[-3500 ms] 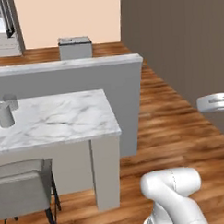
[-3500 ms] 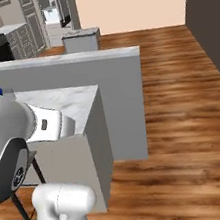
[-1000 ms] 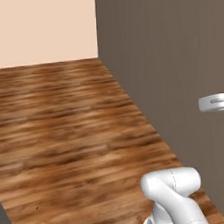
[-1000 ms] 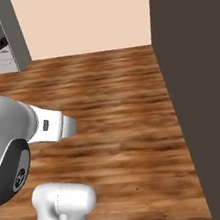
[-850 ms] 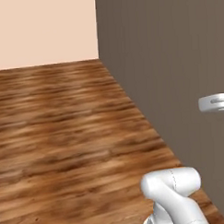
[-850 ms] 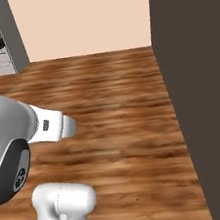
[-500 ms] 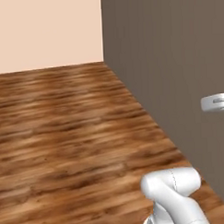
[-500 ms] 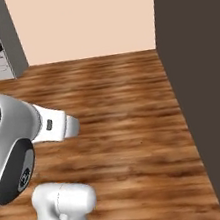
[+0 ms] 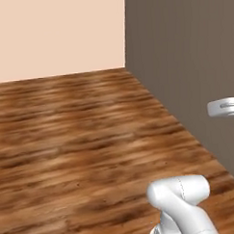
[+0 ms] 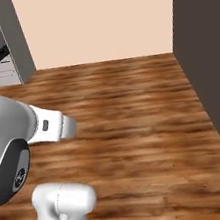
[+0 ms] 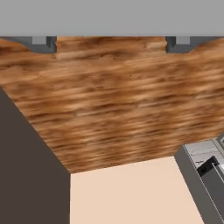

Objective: Take the donuts from the fridge and place them on the empty tray on the dining counter.

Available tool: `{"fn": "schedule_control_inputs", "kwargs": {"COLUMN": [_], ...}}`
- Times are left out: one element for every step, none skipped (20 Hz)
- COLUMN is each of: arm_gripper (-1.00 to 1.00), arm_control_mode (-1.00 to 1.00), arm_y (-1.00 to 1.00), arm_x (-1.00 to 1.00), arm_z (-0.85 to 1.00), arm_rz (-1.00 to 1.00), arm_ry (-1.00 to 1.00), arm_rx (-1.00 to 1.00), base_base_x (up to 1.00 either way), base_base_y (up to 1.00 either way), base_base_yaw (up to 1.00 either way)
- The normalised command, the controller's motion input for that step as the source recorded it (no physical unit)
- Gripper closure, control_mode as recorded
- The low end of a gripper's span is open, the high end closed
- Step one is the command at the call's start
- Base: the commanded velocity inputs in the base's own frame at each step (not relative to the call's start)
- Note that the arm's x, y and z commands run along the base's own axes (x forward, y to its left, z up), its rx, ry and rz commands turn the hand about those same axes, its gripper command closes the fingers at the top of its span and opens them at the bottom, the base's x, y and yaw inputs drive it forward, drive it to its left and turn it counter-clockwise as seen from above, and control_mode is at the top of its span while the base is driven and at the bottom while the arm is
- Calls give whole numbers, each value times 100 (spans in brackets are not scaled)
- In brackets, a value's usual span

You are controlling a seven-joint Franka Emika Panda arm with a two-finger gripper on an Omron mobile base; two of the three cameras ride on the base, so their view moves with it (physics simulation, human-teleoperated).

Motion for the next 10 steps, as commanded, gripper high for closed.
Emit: {"fn": "schedule_control_inputs", "kwargs": {"arm_gripper": [-100, -100, -100, -100, -100, -100, -100, -100, -100, -100], "arm_control_mode": [100, 100, 100, 100, 100, 100, 100, 100, 100, 100], "arm_y": [0, 0, 0, 0, 0, 0, 0, 0, 0, 0], "arm_x": [0, 0, 0, 0, 0, 0, 0, 0, 0, 0], "arm_z": [0, 0, 0, 0, 0, 0, 0, 0, 0, 0], "arm_rz": [0, 0, 0, 0, 0, 0, 0, 0, 0, 0], "arm_ry": [0, 0, 0, 0, 0, 0, 0, 0, 0, 0], "arm_rx": [0, 0, 0, 0, 0, 0, 0, 0, 0, 0], "base_base_x": [100, 100, 100, 100, 100, 100, 100, 100, 100, 100], "base_base_y": [100, 100, 100, 100, 100, 100, 100, 100, 100, 100], "base_base_yaw": [0, 0, 0, 0, 0, 0, 0, 0, 0, 0]}}
